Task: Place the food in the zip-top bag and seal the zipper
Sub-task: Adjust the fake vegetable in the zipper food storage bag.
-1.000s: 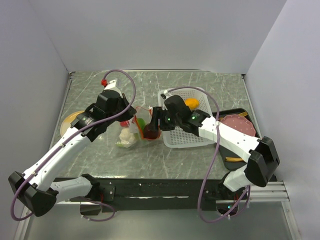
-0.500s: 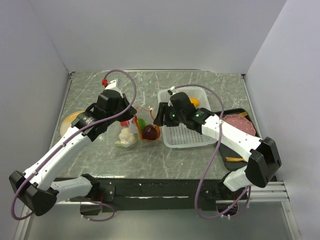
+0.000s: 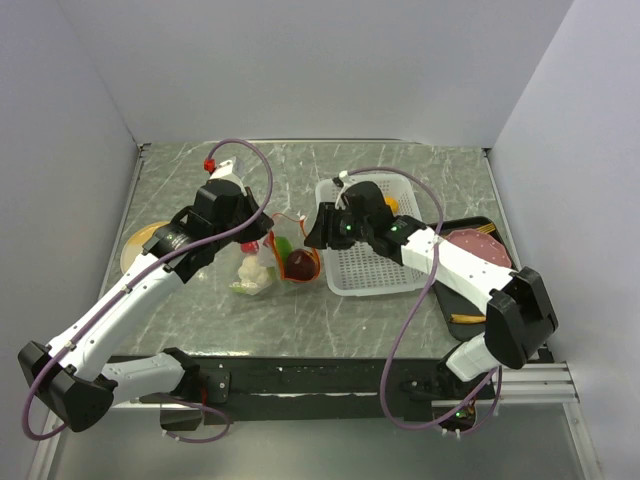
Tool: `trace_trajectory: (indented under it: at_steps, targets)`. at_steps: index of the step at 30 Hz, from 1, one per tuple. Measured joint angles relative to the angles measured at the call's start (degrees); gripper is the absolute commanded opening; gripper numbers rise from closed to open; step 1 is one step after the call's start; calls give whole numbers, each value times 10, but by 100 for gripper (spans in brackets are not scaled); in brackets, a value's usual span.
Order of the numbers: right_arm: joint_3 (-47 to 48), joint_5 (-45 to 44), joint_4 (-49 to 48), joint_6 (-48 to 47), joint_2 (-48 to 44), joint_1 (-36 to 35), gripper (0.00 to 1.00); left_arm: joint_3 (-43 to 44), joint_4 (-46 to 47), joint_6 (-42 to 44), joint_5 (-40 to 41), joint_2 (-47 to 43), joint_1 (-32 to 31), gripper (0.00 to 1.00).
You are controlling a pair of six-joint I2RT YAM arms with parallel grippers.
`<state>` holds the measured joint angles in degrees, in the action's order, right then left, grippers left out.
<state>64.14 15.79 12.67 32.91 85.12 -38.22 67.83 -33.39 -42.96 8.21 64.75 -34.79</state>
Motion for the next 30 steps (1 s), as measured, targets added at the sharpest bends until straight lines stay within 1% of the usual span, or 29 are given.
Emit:
trace_trajectory:
  at_steps: [5, 6, 8, 9, 11, 12, 16, 18, 22, 23, 25, 27, 30]
  targets:
    - [-9, 10, -9, -5, 22, 0, 47, 0, 0, 0, 0, 0, 0, 2]
    - [-9, 12, -11, -7, 28, 0, 44, 0, 0, 0, 0, 0, 0, 2]
    - [-10, 18, -13, -8, 43, 0, 34, 0, 0, 0, 0, 0, 0, 2]
    - [-12, 20, -16, -10, 46, 0, 22, 0, 0, 0, 0, 0, 0, 2]
    - [-16, 25, -18, -14, 50, 0, 14, 0, 0, 0, 0, 0, 0, 2]
    - [-16, 28, -17, -12, 52, 0, 12, 0, 0, 0, 0, 0, 0, 2]
    - [-16, 35, -21, -13, 50, 0, 6, 0, -1, 0, 1, 0, 0, 2]
    - [-14, 41, -17, -12, 45, 0, 1, 0, -5, 1, 4, 0, 0, 3]
    - [14, 60, -5, -8, 23, -5, 0, 26, -35, 5, 31, 0, 0, 5]
    - [30, 64, 2, -6, 17, -6, 0, 40, -49, 7, 43, -1, 0, 9]
    - [73, 72, 7, -6, 9, -12, 0, 74, -78, 15, 78, -2, 0, 13]
    - [124, 86, 5, -4, 5, -18, 0, 99, -98, 24, 102, -8, 3, 10]
    - [175, 110, -12, 5, 5, -27, 0, 144, -136, 42, 110, -11, 10, 1]
